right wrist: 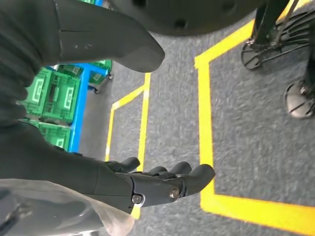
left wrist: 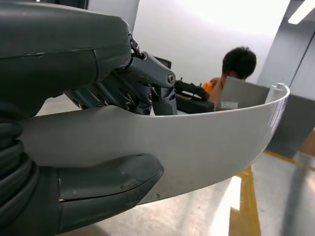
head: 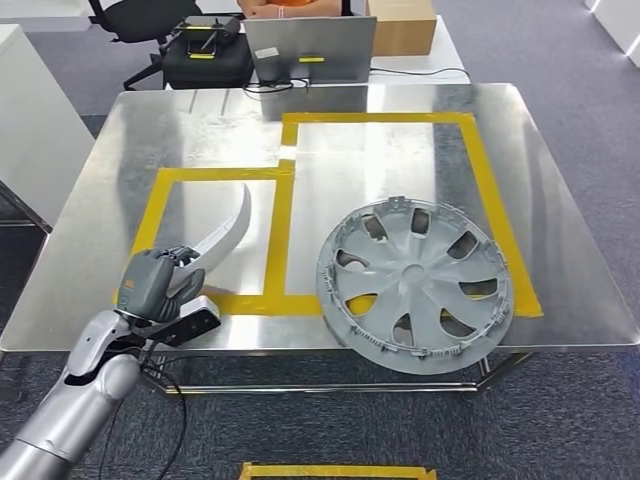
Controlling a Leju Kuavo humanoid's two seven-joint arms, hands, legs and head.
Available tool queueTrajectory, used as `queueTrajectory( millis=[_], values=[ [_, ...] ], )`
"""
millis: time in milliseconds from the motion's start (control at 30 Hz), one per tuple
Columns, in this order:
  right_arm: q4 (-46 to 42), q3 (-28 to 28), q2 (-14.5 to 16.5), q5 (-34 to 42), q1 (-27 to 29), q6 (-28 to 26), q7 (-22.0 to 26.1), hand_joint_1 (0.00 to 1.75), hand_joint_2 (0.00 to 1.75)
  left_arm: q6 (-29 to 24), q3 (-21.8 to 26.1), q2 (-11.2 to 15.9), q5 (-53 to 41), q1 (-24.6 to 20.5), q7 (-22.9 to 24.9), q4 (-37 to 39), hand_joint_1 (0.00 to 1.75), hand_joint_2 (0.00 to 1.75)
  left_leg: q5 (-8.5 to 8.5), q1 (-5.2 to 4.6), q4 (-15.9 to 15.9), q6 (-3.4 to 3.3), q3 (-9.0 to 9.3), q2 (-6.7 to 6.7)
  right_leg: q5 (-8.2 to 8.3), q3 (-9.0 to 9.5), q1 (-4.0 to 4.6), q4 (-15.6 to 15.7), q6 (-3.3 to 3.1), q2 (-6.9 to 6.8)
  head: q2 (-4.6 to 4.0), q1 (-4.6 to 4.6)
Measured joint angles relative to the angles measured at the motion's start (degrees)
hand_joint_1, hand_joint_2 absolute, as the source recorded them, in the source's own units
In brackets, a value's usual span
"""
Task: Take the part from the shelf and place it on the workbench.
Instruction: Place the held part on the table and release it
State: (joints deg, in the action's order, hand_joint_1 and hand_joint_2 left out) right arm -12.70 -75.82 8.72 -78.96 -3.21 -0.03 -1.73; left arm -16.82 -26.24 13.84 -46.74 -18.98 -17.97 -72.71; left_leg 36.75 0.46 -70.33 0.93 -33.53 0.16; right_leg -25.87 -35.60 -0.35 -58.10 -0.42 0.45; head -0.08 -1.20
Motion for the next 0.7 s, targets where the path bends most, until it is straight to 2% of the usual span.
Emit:
queueTrajectory(
  millis=[33,67,100,167,233,300,367,433,500,533,567,600,667,700],
  values=[
    [0.00,0.00,0.00,-0.04,-0.01,0.11,0.04,0.00,1.75,0.29,-0.34,0.20,-0.22,-0.23,0.00,0.81,1.75,1.75,0.76,0.09,-2.25,0.21,-1.88,0.00,-0.31,0.36,0.00,-0.01,-0.04,0.12,-0.01,0.00],
    [0.00,0.00,0.00,-0.09,0.01,0.20,0.04,0.00,1.75,0.52,-0.65,0.39,-0.46,-0.43,-0.01,1.53,1.75,1.75,0.34,0.16,-2.73,0.34,-2.97,0.00,-0.62,0.77,0.00,-0.01,-0.05,0.24,-0.01,-0.01],
    [0.00,0.01,0.00,-0.15,0.03,0.26,0.04,0.00,1.75,0.69,-0.97,0.60,-0.81,-0.75,-0.01,2.24,1.75,1.75,-1.41,0.23,-1.29,0.39,-3.20,0.01,-0.91,1.20,-0.01,-0.02,-0.03,0.36,-0.01,0.01],
    [0.00,0.02,-0.01,-0.39,0.03,0.37,0.08,0.00,1.75,1.24,-1.64,1.08,-1.65,-1.99,-0.02,3.80,1.75,1.75,-6.79,0.31,5.06,0.31,-1.97,-0.02,-1.40,1.99,-0.01,-0.03,0.17,0.47,-0.01,-0.03],
    [0.00,0.08,-0.06,-0.74,-0.03,0.48,0.20,0.00,1.75,2.13,-2.51,1.50,-2.41,-3.96,-0.03,5.96,1.75,1.75,-9.31,0.11,10.21,-0.18,-1.02,-0.03,-1.64,2.05,0.09,-0.05,0.67,0.49,-0.01,0.03],
    [0.00,0.25,-0.17,-1.01,-0.01,0.58,0.33,0.00,1.75,3.04,-3.43,1.79,-3.27,-5.94,-0.20,8.32,1.75,1.75,-9.36,-0.15,11.34,-0.95,-1.07,-0.08,-1.75,1.83,0.17,0.01,1.35,0.43,-0.01,0.13],
    [0.00,0.49,-0.37,-1.11,0.03,0.67,0.42,0.00,1.75,3.82,-4.52,1.96,-4.24,-7.97,-0.49,10.58,1.75,1.75,-9.91,0.02,11.45,-1.69,-0.86,-0.12,-2.38,1.53,0.12,-0.42,2.04,0.29,-0.01,0.08],
    [0.00,0.73,-0.54,-1.13,-0.02,0.71,0.49,0.00,1.75,4.28,-5.48,2.01,-4.79,-9.84,-0.66,12.53,1.75,1.75,-10.13,0.21,11.75,-2.29,-0.61,-0.04,-4.77,-0.36,0.07,-4.26,2.57,0.14,-0.01,-0.15],
    [0.00,0.88,-0.62,-1.16,-0.01,0.75,0.53,0.00,1.75,4.44,-6.25,2.04,-5.21,-10.94,-0.69,14.06,1.75,1.75,-10.09,0.14,11.75,-2.57,-0.61,0.10,-8.01,-3.92,0.03,-11.62,2.86,0.04,-0.01,-0.34],
    [0.00,0.91,-0.66,-1.22,0.05,0.78,0.58,0.00,1.75,4.54,-6.71,2.06,-5.58,-11.37,-0.64,14.93,1.75,1.75,-10.04,0.10,11.74,-2.63,-0.60,0.13,-8.79,-5.46,0.00,-14.55,2.95,0.03,-0.01,-0.33],
    [0.00,0.92,-0.69,-1.32,0.12,0.81,0.61,0.00,1.31,4.64,-7.22,2.08,-6.02,-11.82,-0.55,15.78,1.31,1.75,-10.00,0.07,11.74,-2.69,-0.57,0.13,-8.59,-6.22,0.00,-15.74,2.98,0.02,-0.01,-0.35],
    [0.00,0.94,-0.73,-1.42,0.18,0.84,0.68,0.00,0.87,4.66,-7.67,2.10,-6.44,-12.31,-0.45,16.71,0.87,1.75,-9.96,0.06,11.73,-2.71,-0.49,0.08,-7.33,-5.89,-0.01,-14.68,2.93,0.01,-0.01,-0.36],
    [0.00,0.96,-0.90,-1.58,0.14,0.84,0.91,0.00,0.00,4.39,-8.34,2.11,-6.82,-13.31,-0.33,18.54,0.00,1.75,-9.79,0.06,11.73,-2.56,-0.25,-0.01,-3.46,-2.71,0.01,-7.55,2.58,-0.07,-0.01,-0.38],
    [0.00,0.97,-0.99,-1.63,0.05,0.82,1.05,0.00,0.00,4.13,-8.56,2.14,-6.75,-13.74,-0.37,19.42,0.00,1.75,-9.67,-0.07,11.64,-2.37,-0.21,-0.03,-2.16,-0.85,0.07,-3.87,2.36,-0.13,-0.01,-0.37]
  ],
)
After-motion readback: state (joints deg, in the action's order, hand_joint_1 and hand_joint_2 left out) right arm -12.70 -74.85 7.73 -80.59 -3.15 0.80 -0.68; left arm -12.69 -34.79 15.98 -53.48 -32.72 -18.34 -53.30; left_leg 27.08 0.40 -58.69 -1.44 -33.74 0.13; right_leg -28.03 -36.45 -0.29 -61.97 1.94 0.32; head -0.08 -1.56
